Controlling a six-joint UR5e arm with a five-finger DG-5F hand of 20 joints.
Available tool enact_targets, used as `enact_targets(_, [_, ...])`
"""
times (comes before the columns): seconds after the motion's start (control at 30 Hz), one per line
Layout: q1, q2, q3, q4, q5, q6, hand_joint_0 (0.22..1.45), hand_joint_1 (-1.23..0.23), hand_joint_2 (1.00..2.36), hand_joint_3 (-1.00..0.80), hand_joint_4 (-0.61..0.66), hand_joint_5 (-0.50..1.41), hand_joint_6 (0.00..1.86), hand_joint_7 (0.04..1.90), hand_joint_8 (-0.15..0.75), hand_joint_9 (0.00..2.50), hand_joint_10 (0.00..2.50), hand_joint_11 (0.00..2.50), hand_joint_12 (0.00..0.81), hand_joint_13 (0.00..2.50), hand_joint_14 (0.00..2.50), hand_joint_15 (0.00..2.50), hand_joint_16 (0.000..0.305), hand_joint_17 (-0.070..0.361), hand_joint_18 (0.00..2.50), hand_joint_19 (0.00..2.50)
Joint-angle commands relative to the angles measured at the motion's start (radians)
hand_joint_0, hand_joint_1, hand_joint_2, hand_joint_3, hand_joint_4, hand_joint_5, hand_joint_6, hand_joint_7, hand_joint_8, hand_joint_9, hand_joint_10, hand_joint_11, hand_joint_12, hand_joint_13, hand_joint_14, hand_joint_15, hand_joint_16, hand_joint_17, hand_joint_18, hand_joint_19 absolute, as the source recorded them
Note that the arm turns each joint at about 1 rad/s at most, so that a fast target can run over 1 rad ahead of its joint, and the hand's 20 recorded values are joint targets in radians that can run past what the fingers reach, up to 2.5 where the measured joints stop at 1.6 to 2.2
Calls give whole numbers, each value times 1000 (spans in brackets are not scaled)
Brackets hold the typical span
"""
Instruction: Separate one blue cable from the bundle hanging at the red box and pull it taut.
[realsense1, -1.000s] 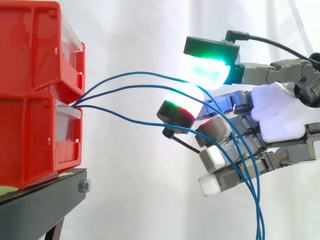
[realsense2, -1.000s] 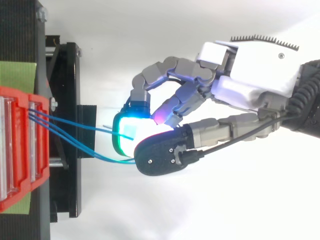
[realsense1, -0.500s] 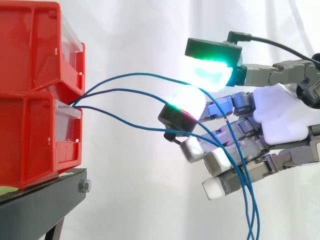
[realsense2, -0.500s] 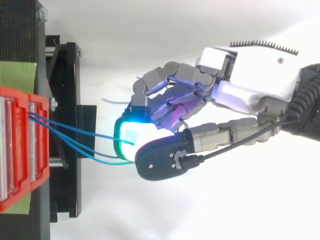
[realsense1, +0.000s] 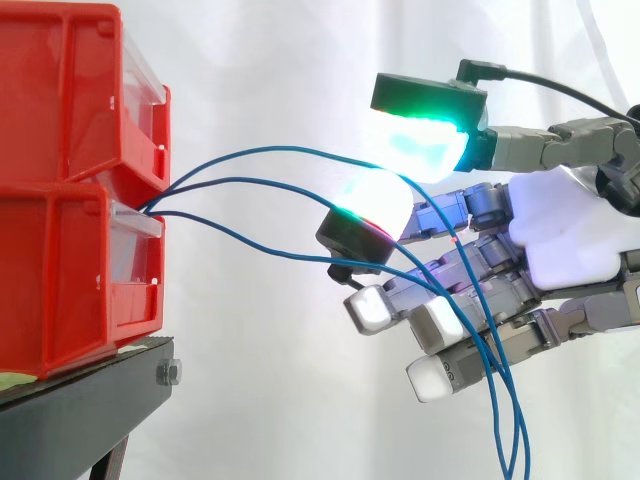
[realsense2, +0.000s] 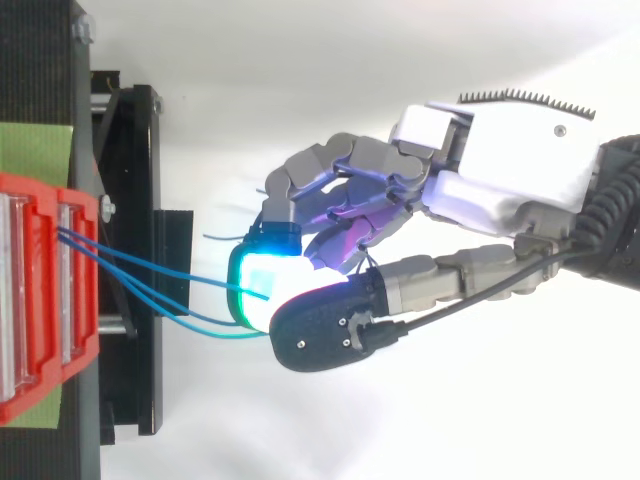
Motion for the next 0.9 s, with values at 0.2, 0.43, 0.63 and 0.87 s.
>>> enact_targets(0.2, [0, 0, 0, -6, 0, -3, 681, -773, 1020, -145, -56, -153, 951, 1007, 365, 567, 3, 932, 328, 702, 10, 372, 41, 92, 689, 315])
enact_targets(0.43, [3, 0, 0, -6, 0, -3, 683, -774, 1018, -139, -45, -151, 955, 988, 380, 561, 219, 941, 311, 741, 11, 331, 40, 91, 744, 283])
enact_targets(0.63, [6, 0, 0, -6, 3, -5, 685, -771, 1019, -142, -51, -151, 956, 984, 376, 524, 527, 890, 300, 812, 12, 508, 39, 87, 756, 328])
enact_targets(0.87, [10, 0, 0, -6, 8, -5, 686, -778, 1017, -141, -66, -149, 955, 985, 346, 464, 3, 696, 276, 407, 3, 126, 38, 85, 528, 127])
